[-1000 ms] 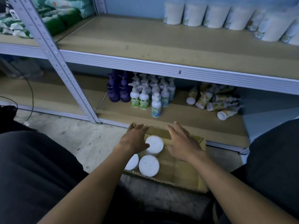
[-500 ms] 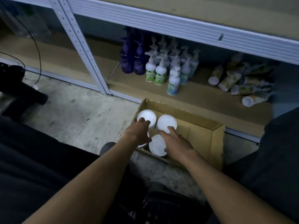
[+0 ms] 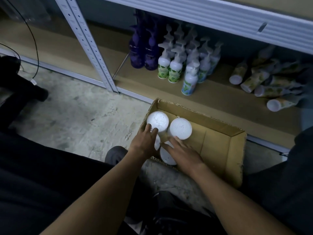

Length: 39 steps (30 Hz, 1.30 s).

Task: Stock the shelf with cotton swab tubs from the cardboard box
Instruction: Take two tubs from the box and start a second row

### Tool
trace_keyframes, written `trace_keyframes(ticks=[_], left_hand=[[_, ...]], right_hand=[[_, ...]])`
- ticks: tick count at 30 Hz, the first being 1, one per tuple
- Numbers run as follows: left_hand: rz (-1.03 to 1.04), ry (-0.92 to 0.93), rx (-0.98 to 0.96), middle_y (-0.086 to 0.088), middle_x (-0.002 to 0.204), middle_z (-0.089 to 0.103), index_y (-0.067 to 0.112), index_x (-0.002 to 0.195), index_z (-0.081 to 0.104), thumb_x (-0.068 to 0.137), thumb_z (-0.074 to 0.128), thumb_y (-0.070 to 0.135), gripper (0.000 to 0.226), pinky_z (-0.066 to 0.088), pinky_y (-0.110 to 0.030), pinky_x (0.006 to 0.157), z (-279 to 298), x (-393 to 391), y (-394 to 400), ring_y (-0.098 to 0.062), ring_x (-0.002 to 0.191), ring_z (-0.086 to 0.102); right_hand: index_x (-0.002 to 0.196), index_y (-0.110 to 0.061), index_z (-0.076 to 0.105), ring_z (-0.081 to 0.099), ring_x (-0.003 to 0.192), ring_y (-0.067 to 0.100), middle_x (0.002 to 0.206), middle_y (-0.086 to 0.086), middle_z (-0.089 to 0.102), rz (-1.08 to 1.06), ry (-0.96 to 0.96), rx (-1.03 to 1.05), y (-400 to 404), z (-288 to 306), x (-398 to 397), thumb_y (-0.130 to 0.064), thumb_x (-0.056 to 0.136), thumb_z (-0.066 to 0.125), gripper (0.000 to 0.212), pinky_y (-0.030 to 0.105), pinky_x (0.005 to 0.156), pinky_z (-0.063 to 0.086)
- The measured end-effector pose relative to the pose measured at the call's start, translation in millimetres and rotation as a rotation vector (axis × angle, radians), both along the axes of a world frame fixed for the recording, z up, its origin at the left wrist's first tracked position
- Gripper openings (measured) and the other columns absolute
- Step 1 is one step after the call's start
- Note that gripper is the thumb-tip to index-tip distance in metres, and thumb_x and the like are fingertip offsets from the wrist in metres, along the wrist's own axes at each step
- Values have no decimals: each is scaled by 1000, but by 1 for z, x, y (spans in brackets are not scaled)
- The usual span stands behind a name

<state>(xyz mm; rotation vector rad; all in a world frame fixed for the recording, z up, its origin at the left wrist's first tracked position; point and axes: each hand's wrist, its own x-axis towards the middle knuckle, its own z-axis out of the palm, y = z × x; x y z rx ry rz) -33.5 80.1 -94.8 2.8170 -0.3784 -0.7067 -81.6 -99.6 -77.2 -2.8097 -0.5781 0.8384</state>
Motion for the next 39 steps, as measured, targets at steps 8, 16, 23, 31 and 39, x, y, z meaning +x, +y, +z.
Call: trace_keyframes(ticks=[8, 16, 23, 31, 39], left_hand=[[21, -58, 48, -12, 135, 32, 14, 131, 34, 78, 76, 32, 70, 54, -38, 89, -9, -4, -3, -32, 129, 38], [29, -31, 77, -14, 129, 39, 13, 130, 33, 81, 71, 38, 67, 51, -39, 84, 0, -3, -5, -32, 120, 45], [16, -65, 83, -11, 124, 40, 16, 128, 33, 79, 69, 47, 68, 47, -41, 91, 10, -4, -10, -30, 119, 46], [-2, -14, 53, -14, 133, 34, 14, 132, 36, 72, 75, 47, 78, 53, -46, 90, 36, -1, -18, -37, 118, 49], [-26, -51, 38, -14, 143, 33, 14, 140, 39, 63, 83, 45, 95, 50, -43, 96, 94, 15, -30, -37, 119, 52]], right_hand=[[155, -27, 22, 1, 154, 21, 165, 0, 13, 7, -87, 65, -2, -15, -1, -2, 97, 53, 70, 43, 113, 33], [150, -18, 33, 15, 152, 25, 157, 4, 27, 29, -119, 99, -4, -9, -2, 0, 94, 55, 63, 42, 111, 36], [145, -20, 38, 28, 144, 23, 150, 1, 33, 27, -150, 94, -10, -1, -1, 0, 85, 65, 69, 40, 100, 45], [150, -26, 31, 32, 139, 22, 151, -4, 33, -92, -138, 79, -29, 36, 2, -20, 82, 72, 80, 42, 101, 45], [152, -33, 26, 41, 132, 27, 151, -2, 27, -254, -38, 152, -39, 99, 15, -40, 76, 78, 92, 37, 99, 45]])
